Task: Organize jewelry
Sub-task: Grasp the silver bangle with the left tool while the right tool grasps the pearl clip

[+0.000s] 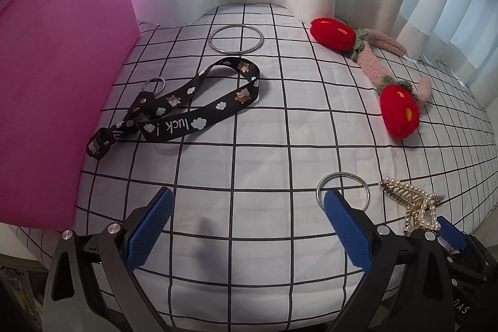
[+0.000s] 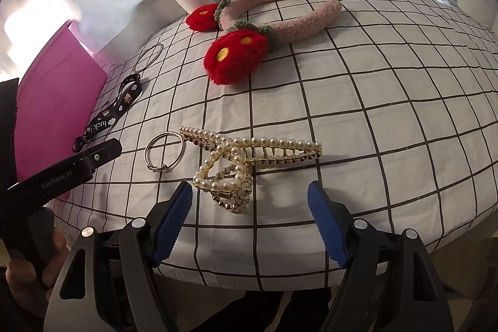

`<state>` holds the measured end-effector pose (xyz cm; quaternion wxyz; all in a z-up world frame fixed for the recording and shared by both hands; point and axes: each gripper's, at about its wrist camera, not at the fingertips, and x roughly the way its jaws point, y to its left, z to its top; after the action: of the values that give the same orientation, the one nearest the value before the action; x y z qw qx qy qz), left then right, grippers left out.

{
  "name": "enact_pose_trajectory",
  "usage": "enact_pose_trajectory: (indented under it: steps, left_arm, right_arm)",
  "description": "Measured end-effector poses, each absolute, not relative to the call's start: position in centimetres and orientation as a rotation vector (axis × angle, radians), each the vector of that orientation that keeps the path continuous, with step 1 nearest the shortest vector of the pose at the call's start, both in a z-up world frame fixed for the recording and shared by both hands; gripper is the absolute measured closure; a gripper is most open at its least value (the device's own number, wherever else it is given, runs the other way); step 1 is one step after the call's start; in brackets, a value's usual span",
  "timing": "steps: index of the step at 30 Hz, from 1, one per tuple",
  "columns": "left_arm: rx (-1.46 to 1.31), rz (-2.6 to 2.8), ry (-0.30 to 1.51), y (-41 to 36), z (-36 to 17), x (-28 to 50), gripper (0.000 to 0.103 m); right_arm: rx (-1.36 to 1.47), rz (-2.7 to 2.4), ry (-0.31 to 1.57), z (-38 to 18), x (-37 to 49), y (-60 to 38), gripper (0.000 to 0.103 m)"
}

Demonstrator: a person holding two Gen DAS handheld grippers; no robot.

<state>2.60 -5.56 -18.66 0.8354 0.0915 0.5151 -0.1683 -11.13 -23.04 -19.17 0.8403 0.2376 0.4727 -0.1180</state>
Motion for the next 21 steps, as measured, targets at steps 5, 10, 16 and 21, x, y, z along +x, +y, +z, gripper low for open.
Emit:
enact_pose_trajectory:
  steps: [5, 10, 16, 21]
  left_arm:
    - [0.237, -0.403, 1.092, -6.4, -19.6, 2.5, 0.008]
    - [0.258, -0.456, 1.082, -7.1, -19.8, 2.0, 0.008]
    - [0.289, -0.500, 1.078, -8.3, -20.0, 1.3, 0.008]
    - [0.284, -0.523, 1.085, -9.3, -20.2, 0.9, 0.008]
  right_arm:
    - [0.457, -0.322, 0.978, -19.3, -10.8, -22.4, 0.030]
    - [0.415, -0.369, 0.965, -19.4, -10.7, -22.3, 0.030]
    - [0.413, -0.425, 0.940, -19.5, -11.0, -23.9, 0.030]
    - [0.416, -0.457, 0.925, -19.6, -11.1, -25.7, 0.030]
